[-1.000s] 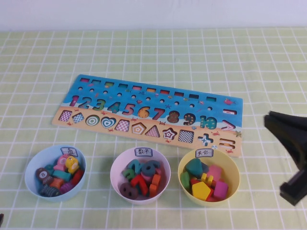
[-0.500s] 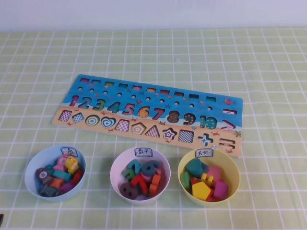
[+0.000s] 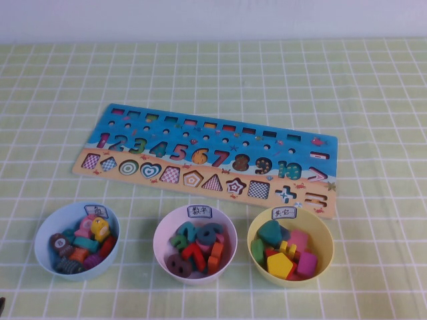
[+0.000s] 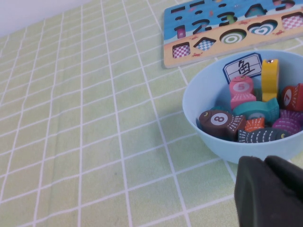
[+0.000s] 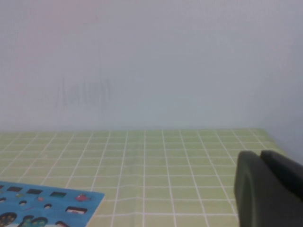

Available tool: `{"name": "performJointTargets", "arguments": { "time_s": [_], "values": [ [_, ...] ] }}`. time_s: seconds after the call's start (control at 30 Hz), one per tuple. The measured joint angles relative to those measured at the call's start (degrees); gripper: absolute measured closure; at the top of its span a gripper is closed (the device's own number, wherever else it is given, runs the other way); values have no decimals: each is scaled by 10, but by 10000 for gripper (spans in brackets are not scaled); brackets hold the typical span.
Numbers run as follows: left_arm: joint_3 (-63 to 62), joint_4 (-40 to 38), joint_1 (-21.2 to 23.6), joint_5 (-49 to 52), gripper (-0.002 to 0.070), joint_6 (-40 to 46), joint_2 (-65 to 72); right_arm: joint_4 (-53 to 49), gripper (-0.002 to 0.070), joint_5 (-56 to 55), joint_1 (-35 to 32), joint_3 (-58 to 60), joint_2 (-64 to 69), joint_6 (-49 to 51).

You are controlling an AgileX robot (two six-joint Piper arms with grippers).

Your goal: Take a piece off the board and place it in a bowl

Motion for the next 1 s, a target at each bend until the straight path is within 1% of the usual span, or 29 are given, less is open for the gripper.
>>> {"name": "performJointTargets", "arguments": {
  "time_s": [0.3, 0.37, 0.43, 0.5, 0.57, 0.6, 0.7, 0.87, 1.0],
  "values": [
    [0, 0, 0, 0, 680, 0, 0, -1, 692, 5, -7, 3, 0, 7],
    [0, 0, 0, 0, 680, 0, 0, -62, 692, 6, -7, 8, 0, 68],
    [0, 0, 0, 0, 680, 0, 0, -197, 692, 8, -7, 19, 0, 235],
    [0, 0, 0, 0, 680, 0, 0, -309, 692, 25, -7, 24, 0, 397],
    [0, 0, 0, 0, 680, 0, 0, -382, 692, 71, -7, 26, 0, 517],
    [0, 0, 0, 0, 680, 0, 0, -413, 692, 94, -7, 27, 0, 553],
    [0, 0, 0, 0, 680, 0, 0, -465, 692, 136, -7, 27, 0, 596],
    [0, 0, 0, 0, 680, 0, 0, -518, 692, 190, -7, 27, -1, 622],
    [0, 0, 0, 0, 680, 0, 0, -558, 692, 201, -7, 27, -1, 652]
  ]
}}
